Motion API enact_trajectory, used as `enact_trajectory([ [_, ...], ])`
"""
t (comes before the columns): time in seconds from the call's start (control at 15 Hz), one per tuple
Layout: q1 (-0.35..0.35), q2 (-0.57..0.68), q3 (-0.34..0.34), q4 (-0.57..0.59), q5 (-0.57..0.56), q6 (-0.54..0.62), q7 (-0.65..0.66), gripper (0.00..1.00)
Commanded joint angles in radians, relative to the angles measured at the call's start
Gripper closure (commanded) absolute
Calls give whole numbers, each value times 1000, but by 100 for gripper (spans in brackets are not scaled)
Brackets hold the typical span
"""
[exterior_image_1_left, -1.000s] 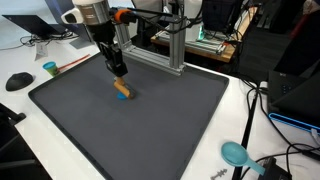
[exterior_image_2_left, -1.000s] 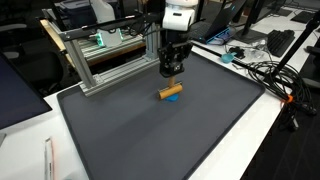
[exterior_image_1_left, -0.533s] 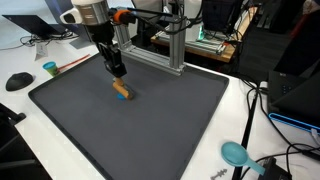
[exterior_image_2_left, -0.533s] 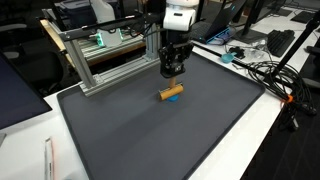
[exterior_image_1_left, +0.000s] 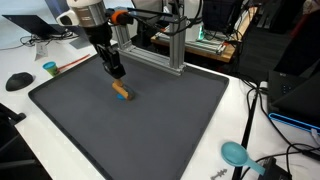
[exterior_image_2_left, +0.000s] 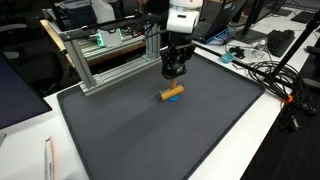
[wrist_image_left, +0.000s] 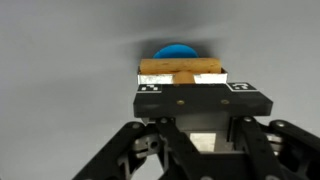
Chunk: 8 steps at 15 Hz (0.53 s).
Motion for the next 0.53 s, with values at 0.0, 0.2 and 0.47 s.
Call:
enact_trajectory([
  [0.0, -3, 72, 8, 55, 25, -2, -20, 78],
  [0.2, -2, 80, 5, 65, 22, 6, -10, 78],
  [0.47, -3, 81, 4, 63, 23, 18, -9, 78],
])
